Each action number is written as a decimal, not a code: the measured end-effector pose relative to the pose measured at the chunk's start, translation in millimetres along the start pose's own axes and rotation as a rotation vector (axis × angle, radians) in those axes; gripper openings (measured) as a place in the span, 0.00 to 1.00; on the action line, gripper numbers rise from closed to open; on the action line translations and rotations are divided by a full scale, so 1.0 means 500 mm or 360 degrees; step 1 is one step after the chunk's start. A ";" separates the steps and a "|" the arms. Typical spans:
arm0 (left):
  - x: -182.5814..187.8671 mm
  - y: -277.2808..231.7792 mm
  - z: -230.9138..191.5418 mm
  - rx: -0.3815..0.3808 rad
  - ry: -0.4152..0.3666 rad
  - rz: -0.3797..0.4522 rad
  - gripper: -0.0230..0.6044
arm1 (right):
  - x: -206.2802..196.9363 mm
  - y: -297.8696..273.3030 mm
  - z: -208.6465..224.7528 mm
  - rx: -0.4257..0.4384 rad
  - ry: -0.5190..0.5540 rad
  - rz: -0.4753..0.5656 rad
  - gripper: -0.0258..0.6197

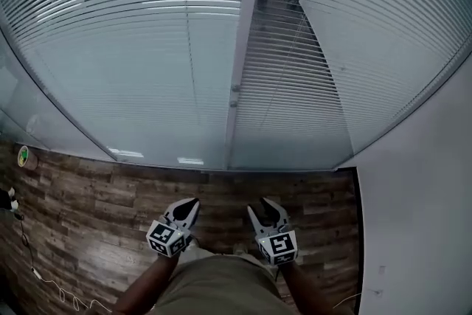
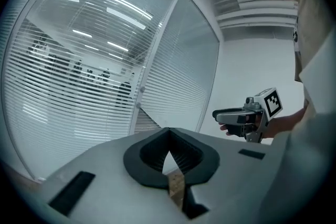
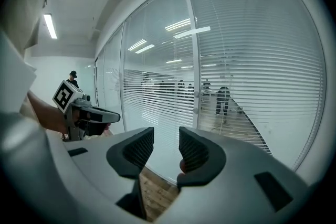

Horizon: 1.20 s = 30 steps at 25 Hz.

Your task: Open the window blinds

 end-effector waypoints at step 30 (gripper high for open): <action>-0.113 -0.035 0.277 0.0141 0.0142 0.0007 0.06 | -0.116 0.213 0.112 0.0162 -0.0061 -0.0045 0.27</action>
Point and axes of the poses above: the fingertips, and each gripper's own axes: y backward along the fingers, z to its right, x out of its top, the point moved 1 cm from there along y, backward along the fingers, and after that the axes turned 2 degrees about -x, right-handed, at the moved point
